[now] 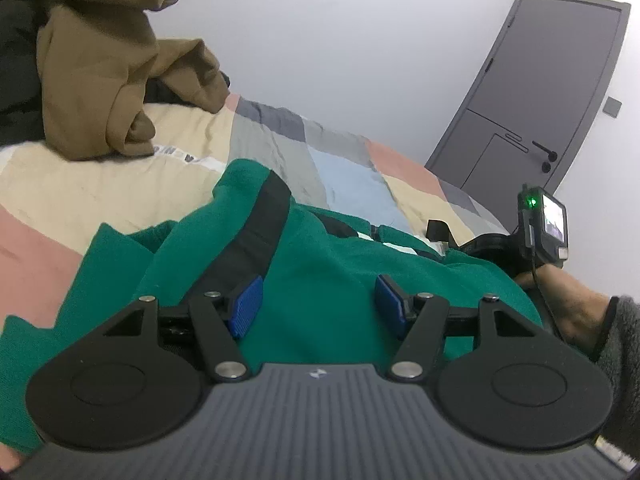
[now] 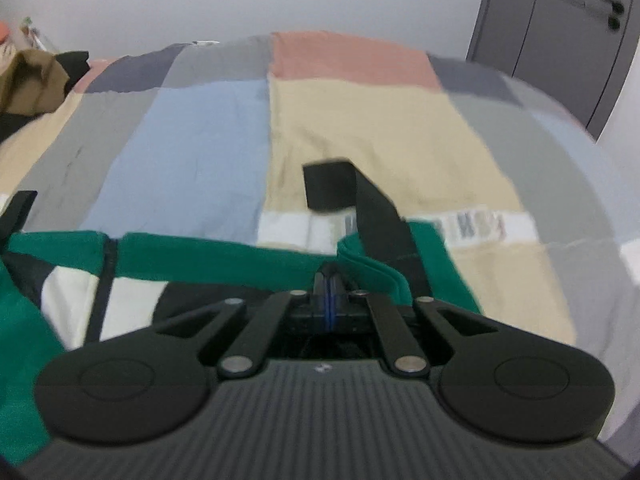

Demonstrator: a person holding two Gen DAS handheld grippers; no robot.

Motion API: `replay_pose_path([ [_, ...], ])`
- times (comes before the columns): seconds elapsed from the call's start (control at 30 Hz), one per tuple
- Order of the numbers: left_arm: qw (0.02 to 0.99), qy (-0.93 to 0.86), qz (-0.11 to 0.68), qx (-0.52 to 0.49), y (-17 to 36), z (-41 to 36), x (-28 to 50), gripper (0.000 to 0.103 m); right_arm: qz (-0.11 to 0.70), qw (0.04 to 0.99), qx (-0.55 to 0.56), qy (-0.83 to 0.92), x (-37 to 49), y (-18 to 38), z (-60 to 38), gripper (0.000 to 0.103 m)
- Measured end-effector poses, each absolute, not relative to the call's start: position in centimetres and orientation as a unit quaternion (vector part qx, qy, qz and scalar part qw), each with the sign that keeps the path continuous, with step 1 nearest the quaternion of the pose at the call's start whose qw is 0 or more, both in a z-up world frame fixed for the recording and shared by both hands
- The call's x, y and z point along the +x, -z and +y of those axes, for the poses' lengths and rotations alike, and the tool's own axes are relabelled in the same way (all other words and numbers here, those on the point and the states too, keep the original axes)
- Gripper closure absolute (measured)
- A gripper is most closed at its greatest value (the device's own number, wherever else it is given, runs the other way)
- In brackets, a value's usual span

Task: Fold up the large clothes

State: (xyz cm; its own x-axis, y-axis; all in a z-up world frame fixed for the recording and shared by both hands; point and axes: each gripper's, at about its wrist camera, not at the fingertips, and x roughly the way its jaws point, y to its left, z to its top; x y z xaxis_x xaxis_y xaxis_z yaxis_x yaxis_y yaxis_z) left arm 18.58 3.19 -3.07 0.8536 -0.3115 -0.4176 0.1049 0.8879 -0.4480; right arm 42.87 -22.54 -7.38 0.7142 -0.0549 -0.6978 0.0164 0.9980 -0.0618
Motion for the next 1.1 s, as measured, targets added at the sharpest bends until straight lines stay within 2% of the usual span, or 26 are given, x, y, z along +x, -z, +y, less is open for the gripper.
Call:
replay_pose_path([
  [0.2,0.941,0.104,0.248,-0.204,2.9,3.0,18.8,0.035,0.369,0.929,0.008,-0.001,41.9,6.3,-23.6,0.096],
  [0.3,0.942,0.101,0.249,-0.201,2.6,3.1,18.6,0.036,0.364,0.931,0.037,-0.02,40.1,4.7,-24.2,0.09],
  [0.33,0.943,0.1,0.248,-0.199,2.4,3.1,18.3,0.036,0.363,0.93,0.05,-0.025,39.3,4.1,-24.5,0.079],
  [0.37,0.943,0.098,0.248,-0.197,2.3,3.0,18.0,0.035,0.36,0.931,0.061,-0.03,38.3,3.5,-24.7,0.064],
  [0.43,0.944,0.097,0.249,-0.195,2.0,3.0,17.5,0.036,0.343,0.935,0.084,-0.038,36.0,2.2,-25.3,0.053],
  [0.57,0.941,0.101,0.25,-0.203,1.3,3.0,16.0,0.035,0.326,0.935,0.13,-0.047,30.9,0.6,-26.7,0.054],
  [0.63,0.939,0.105,0.251,-0.208,0.9,3.0,15.2,0.035,0.321,0.929,0.174,-0.05,28.3,0.3,-27.5,0.051],
  [0.93,0.932,0.099,0.269,-0.222,-0.2,2.6,11.9,0.035,0.332,0.897,0.285,-0.065,18.8,1.7,-28.2,0.051],
  [1.1,0.91,0.09,0.286,-0.285,-0.4,3.4,10.7,0.025,0.342,0.864,0.365,-0.066,15.8,3.6,-28.6,0.051],
])
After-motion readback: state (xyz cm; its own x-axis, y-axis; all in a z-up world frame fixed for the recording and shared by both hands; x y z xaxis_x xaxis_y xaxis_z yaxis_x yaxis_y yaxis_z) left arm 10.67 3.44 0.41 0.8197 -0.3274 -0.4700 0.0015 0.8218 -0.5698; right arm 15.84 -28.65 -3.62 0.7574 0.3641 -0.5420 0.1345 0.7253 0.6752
